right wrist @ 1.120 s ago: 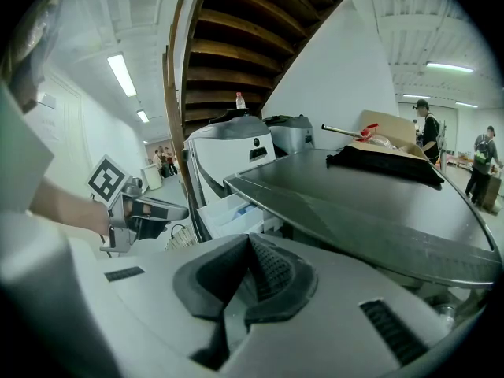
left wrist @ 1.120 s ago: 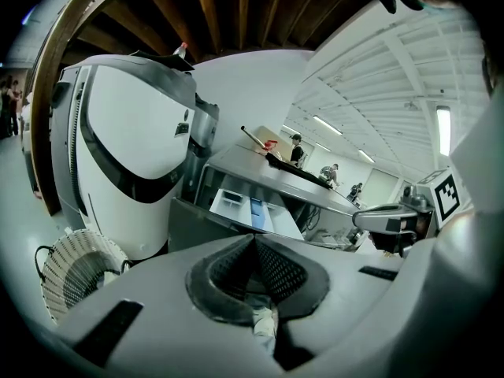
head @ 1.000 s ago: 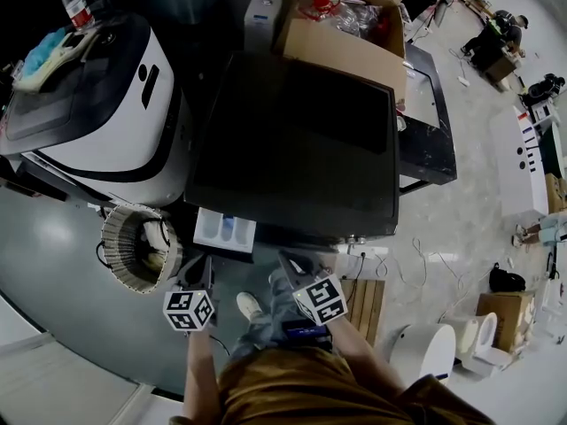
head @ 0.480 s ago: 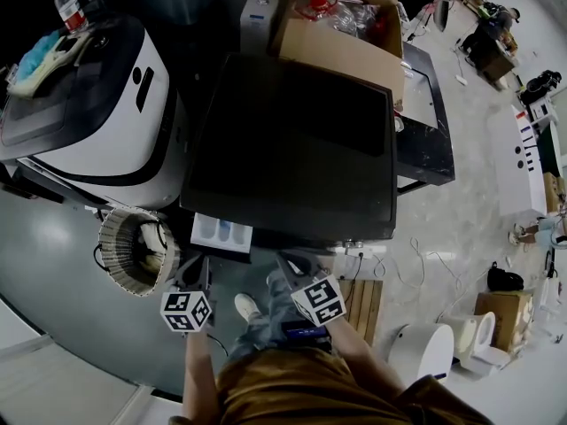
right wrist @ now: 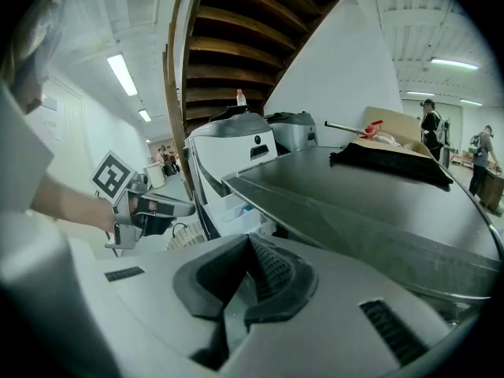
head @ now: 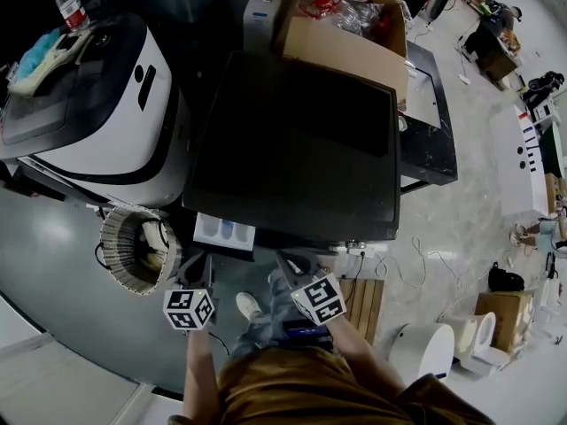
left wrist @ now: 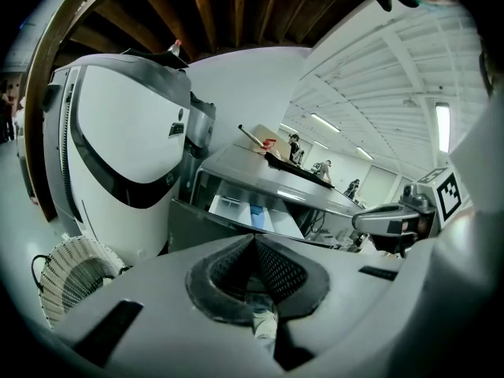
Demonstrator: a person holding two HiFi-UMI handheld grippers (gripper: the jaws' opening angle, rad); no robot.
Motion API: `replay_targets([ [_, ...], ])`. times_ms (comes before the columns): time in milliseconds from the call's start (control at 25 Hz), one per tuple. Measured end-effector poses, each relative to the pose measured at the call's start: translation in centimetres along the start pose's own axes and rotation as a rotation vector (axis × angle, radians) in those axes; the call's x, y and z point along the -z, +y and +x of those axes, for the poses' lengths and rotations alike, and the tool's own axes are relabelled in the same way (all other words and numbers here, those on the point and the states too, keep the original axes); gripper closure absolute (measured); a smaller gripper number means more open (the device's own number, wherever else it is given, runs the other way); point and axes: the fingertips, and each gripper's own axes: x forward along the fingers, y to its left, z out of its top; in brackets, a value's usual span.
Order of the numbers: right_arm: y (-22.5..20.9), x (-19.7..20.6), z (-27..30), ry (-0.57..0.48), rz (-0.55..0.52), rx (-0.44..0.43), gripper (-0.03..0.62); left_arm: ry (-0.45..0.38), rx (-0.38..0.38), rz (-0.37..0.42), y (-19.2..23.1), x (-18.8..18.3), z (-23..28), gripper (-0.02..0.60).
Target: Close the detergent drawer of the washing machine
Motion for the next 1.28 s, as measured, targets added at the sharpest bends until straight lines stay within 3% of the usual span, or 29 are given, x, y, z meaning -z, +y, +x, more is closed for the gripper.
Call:
replay_targets([
  [1280, -1.6, 0.1, 0.0, -0.006, 0.014, 0.004, 0.582, -0.019, -0.004, -0.014, 0.3, -1.8, 2.3, 0.557],
])
